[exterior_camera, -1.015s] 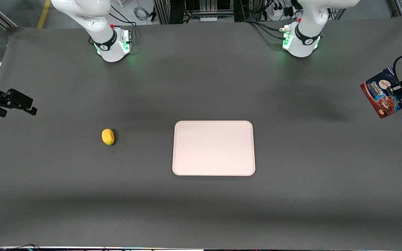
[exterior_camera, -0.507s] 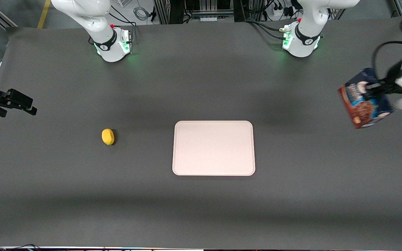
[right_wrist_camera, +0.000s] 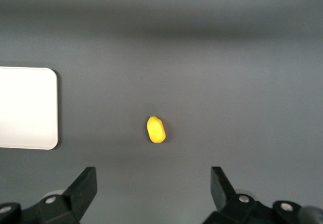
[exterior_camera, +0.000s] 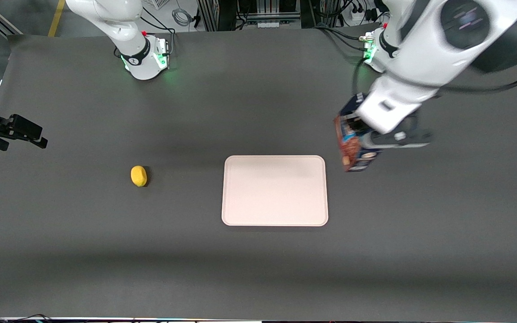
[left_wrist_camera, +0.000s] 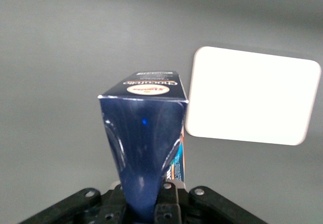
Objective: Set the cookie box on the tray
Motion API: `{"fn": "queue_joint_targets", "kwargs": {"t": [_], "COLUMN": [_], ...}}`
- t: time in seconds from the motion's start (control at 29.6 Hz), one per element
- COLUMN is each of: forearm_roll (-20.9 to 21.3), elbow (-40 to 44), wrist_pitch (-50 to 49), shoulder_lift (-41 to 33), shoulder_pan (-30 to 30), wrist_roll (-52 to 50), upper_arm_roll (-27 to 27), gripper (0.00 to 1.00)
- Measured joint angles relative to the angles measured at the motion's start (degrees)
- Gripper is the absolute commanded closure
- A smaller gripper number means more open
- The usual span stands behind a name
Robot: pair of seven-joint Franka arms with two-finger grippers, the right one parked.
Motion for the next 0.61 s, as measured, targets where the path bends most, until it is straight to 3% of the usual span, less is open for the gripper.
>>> {"fn": "queue_joint_targets", "kwargs": {"t": [0.27, 0.61], "forearm_roll": [7.61, 14.15], "elbow": [0.08, -0.25], "wrist_pitch": [6.28, 13.00], "shoulder_lift": [7.12, 13.29], "shoulder_pan": [-0.64, -1.73], "wrist_roll": [-6.05, -7.78], "upper_arm_roll": [-4.09, -4.52], "gripper": [1.00, 1.00]}}
